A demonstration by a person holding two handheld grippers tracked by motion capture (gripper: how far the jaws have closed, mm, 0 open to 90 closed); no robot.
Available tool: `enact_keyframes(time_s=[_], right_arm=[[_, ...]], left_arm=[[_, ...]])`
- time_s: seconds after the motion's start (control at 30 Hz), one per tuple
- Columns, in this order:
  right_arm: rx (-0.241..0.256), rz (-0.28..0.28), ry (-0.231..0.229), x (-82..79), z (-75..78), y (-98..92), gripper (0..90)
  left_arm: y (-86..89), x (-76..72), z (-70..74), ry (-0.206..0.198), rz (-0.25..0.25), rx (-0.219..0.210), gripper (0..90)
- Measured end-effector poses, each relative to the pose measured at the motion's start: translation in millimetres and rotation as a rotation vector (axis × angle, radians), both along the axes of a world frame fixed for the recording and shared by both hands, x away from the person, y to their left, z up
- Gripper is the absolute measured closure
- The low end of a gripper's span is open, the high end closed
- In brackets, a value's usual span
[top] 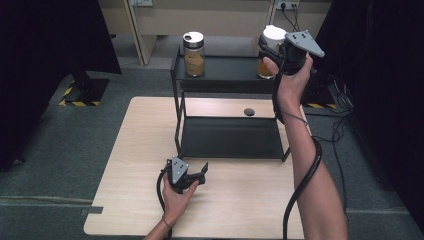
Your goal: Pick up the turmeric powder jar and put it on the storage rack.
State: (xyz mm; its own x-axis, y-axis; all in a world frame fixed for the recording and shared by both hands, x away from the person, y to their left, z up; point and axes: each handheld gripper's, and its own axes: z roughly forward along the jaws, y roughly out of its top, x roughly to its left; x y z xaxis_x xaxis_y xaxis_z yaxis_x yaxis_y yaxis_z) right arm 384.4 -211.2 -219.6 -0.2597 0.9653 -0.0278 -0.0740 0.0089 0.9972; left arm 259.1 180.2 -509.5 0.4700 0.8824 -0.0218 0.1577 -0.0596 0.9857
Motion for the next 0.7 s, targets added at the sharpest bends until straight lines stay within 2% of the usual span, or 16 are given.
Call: enact_keyframes(time_s=[0.27,0.5,0.7], right_arm=[[0.003,0.005,0.005,1.0,0.5,-2.4,30.4],[-0.005,0.003,0.006,-0.3,2.9,-0.9,12.4],[-0.009,0.004,-0.001,-4.9,2.1,0.3,7.2]], left_arm=[[0.1,0.3,0.2,0.002,0.000,-0.001,4.4],[0.0,0.3,0.3,0.002,0.000,0.000,4.4],[0.1,0.8,0.8,0.005,-0.002,0.000,4.4]])
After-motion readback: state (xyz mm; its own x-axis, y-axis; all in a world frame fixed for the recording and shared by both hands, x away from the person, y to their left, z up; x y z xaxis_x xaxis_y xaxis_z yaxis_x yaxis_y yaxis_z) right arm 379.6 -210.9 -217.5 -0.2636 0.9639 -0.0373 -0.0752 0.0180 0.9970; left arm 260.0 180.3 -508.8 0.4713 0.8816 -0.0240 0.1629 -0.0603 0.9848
